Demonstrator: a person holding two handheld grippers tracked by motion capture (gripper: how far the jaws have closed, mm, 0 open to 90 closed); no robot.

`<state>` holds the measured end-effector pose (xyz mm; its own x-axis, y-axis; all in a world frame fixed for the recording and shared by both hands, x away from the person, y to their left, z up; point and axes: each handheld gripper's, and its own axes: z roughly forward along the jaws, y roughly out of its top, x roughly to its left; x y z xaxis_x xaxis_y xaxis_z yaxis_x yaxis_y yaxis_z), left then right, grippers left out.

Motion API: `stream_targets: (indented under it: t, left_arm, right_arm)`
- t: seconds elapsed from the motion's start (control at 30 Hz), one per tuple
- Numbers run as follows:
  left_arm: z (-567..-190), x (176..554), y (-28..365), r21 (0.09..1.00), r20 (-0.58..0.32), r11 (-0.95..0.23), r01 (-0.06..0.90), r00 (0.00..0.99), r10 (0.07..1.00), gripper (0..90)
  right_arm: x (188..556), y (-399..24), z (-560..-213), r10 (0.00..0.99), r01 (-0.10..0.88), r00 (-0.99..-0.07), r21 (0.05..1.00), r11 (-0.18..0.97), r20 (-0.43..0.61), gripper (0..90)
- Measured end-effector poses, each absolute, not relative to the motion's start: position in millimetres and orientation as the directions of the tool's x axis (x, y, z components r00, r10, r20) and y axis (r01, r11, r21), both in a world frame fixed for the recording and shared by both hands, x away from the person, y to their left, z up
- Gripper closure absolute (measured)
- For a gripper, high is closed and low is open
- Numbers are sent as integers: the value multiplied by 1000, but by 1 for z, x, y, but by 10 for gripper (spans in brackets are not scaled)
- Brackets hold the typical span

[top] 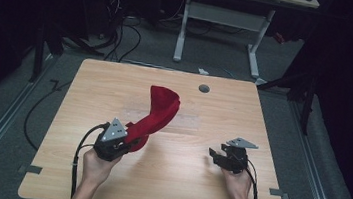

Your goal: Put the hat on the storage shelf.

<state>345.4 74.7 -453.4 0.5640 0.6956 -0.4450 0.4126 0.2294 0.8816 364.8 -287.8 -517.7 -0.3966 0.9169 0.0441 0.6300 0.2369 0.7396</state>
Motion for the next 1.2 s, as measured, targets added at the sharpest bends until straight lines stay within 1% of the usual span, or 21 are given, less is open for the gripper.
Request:
stream_targets:
  t: [0.13,0.47,0.77,0.87,1.1,1.2]
  left_arm:
    - [-451,351,78,874,-461,252,416,543,702,856]
    - [-448,358,88,854,-503,310,417,513,696,856]
    - [-441,363,91,837,-538,355,417,503,676,856]
    - [-437,362,93,837,-537,353,417,507,674,856]
    - [-425,367,99,825,-561,397,403,498,661,856]
    - [-419,370,103,830,-555,406,381,496,668,856]
  right_arm:
    - [365,-288,-521,925,630,-380,735,252,9,422]
    - [366,-288,-529,929,639,-369,718,276,-29,411]
    - [365,-289,-531,931,634,-363,727,264,-22,390]
    - [365,-289,-531,932,634,-363,727,264,-22,389]
    - [365,-289,-531,934,635,-357,727,260,-22,388]
    - [365,-288,-531,934,636,-356,727,259,-22,385]
